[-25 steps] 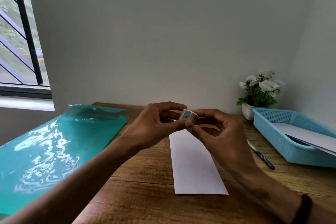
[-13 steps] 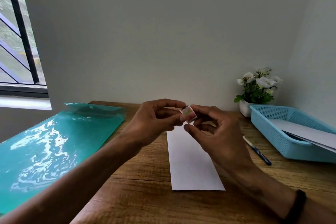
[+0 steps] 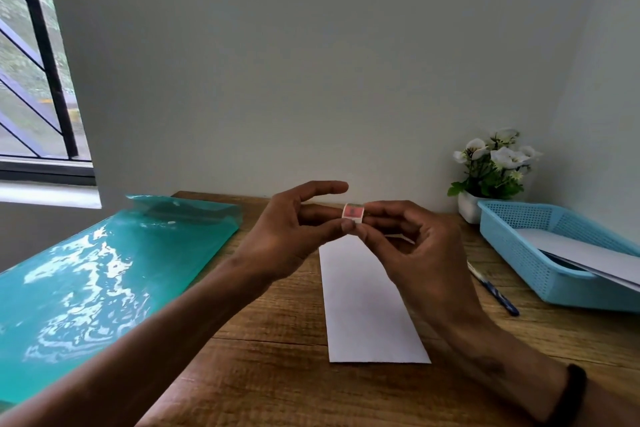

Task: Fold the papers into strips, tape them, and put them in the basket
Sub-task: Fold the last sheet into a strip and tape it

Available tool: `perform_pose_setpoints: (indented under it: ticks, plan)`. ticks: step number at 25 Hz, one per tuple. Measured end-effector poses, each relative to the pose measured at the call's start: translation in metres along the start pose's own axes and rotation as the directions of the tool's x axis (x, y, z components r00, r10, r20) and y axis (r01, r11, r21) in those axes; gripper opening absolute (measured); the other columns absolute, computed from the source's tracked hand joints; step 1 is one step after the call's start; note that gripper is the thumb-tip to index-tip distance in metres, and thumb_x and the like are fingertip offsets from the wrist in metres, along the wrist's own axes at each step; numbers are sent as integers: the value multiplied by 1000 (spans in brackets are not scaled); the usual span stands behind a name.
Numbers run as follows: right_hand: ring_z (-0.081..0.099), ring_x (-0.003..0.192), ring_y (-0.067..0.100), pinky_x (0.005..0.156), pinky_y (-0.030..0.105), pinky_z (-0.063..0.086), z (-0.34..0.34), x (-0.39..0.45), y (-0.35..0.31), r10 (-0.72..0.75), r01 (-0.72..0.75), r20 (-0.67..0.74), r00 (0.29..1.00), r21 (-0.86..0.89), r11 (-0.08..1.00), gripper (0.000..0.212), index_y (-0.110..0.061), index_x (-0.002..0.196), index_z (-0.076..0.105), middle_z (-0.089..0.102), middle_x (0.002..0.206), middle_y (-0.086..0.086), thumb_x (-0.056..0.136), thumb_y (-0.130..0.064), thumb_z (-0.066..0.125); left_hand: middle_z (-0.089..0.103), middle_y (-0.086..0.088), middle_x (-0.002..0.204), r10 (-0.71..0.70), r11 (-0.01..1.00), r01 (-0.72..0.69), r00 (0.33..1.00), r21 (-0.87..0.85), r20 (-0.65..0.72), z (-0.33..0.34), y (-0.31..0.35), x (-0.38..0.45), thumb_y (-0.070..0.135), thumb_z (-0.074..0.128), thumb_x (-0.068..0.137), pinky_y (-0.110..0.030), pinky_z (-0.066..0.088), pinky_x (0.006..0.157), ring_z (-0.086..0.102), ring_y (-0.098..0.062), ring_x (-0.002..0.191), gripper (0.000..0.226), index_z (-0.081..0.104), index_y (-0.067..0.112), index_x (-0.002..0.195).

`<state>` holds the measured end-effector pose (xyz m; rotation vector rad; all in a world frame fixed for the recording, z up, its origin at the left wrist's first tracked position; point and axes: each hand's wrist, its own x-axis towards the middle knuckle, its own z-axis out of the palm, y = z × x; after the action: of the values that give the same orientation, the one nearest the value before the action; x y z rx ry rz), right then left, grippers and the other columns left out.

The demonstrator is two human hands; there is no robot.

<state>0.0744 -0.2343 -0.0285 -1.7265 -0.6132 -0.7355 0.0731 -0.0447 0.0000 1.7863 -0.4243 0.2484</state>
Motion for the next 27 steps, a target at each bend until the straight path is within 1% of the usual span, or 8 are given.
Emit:
perform_pose_setpoints:
  ticks: [2, 4, 9, 12, 15, 16, 19, 27]
  plan:
    - [71, 93, -8, 75, 9, 57, 0, 1, -1, 17, -17, 14, 1000, -3, 1000, 26, -49, 102, 67, 71, 98, -31, 77, -47, 76, 81, 6, 105, 49, 998, -48, 999, 48, -24, 1, 0, 0, 17, 80, 87, -15, 58, 83, 76, -3, 100, 63, 56, 29, 143]
    - [70, 92, -10, 73, 5, 55, -2, 2, 2, 15, -13, 32, 999, -65, 998, 25, -50, 101, 66, 69, 97, -31, 78, -51, 74, 81, 6, 104, 99, 989, -96, 995, 114, -22, 2, -2, 0, 21, 80, 87, -21, 58, 88, 75, -3, 102, 68, 51, 34, 147]
    - [62, 78, -2, 69, -2, 48, -8, 8, 15, -3, 30, 101, 995, -273, 961, 41, -26, 110, 73, 64, 98, -13, 78, -51, 68, 80, 13, 101, 214, 927, -212, 976, 310, 30, -1, -7, 1, 26, 75, 93, -34, 60, 91, 73, -2, 101, 69, 42, 42, 152]
    - [66, 78, 10, 65, 7, 51, -11, 11, 22, -84, 152, 204, 975, -340, 928, 51, -16, 112, 79, 70, 98, -6, 80, -53, 61, 78, 17, 101, 291, 854, -295, 954, 428, 78, 0, -7, 0, 29, 69, 98, -32, 60, 82, 71, -4, 95, 66, 38, 45, 154]
    - [71, 76, 20, 66, 32, 63, -13, 14, 30, -228, 310, 238, 944, -404, 860, 38, -12, 110, 80, 79, 95, 8, 89, -41, 67, 78, 16, 100, 328, 821, -345, 937, 455, 118, 0, -7, -1, 28, 67, 101, -35, 57, 79, 71, -9, 92, 63, 37, 44, 154]
    - [71, 73, 21, 63, 35, 64, -14, 14, 31, -278, 365, 253, 927, -431, 825, 32, -11, 109, 80, 79, 92, 9, 89, -34, 72, 79, 17, 99, 331, 821, -351, 935, 449, 127, -1, -7, -1, 26, 67, 101, -36, 57, 79, 71, -10, 93, 64, 37, 43, 155]
    - [67, 68, 16, 59, 30, 61, -15, 14, 31, -352, 467, 312, 882, -494, 733, 21, -9, 103, 79, 77, 85, 6, 85, -19, 84, 79, 16, 100, 330, 821, -364, 931, 440, 154, -1, -7, -1, 24, 71, 99, -38, 58, 80, 72, -8, 94, 70, 35, 41, 157]
    - [59, 66, 15, 55, 33, 58, -18, 17, 31, -387, 546, 387, 837, -544, 638, 16, -11, 91, 72, 69, 79, 4, 83, -23, 74, 79, 19, 96, 318, 836, -344, 939, 428, 134, 3, -7, -1, 32, 76, 94, -29, 57, 79, 72, -1, 88, 76, 35, 41, 157]
